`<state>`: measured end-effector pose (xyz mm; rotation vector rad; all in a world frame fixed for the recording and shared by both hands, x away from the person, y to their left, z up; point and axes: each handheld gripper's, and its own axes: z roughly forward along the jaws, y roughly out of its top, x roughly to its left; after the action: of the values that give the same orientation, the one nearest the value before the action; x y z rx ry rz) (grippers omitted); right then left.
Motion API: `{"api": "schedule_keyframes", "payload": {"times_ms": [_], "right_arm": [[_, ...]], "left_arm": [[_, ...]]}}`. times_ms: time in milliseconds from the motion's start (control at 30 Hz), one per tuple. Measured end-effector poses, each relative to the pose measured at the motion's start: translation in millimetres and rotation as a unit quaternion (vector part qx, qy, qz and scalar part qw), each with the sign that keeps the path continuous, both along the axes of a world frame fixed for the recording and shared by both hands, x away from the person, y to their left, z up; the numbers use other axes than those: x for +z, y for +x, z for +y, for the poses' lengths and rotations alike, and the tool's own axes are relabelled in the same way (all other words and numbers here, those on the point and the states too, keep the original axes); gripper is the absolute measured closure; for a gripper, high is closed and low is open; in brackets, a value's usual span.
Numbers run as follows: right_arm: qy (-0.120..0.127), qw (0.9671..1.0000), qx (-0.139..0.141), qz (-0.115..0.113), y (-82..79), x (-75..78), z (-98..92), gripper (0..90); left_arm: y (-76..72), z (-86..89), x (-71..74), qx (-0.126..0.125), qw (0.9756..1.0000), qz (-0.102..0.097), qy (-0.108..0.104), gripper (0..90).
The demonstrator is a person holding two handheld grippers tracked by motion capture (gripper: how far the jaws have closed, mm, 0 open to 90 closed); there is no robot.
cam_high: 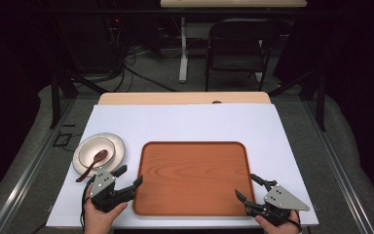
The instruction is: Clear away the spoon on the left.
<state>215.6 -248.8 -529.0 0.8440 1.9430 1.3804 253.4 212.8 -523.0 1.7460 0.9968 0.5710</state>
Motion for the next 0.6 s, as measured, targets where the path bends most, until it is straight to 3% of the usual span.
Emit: {"api": "schedule_keyframes", "payload": {"times_ms": [67,167,300,533,600], "right_arm": [[0.0,1.0,0.0,-0.002,-0.3,0.3,-0.5,29.1],[0.001,1.0,-0.001,-0.003,-0.9,0.6,-0.7,29.1],[-0.001,1.0,-0.001,0.0,-0.4,0.1,-0.3,29.1],[0.0,1.0,-0.001,0.003,0.2,0.0,-0.7,29.1],[0.0,1.0,-0.001,0.003,0.1,0.2,-0.6,29.2]], "left_arm": [[0.0,-0.1,0.1,0.002,1.0,0.0,0.001,23.3],[0.6,-1.1,-0.9,-0.011,0.9999,0.009,0.005,23.1],[-0.3,-1.8,-1.4,-0.013,0.9998,0.002,0.013,25.1],[-2.0,0.8,-1.6,-0.003,0.9999,-0.006,0.016,40.9],[-2.7,2.9,-2.2,0.005,0.9999,-0.002,0.011,41.5]]}}
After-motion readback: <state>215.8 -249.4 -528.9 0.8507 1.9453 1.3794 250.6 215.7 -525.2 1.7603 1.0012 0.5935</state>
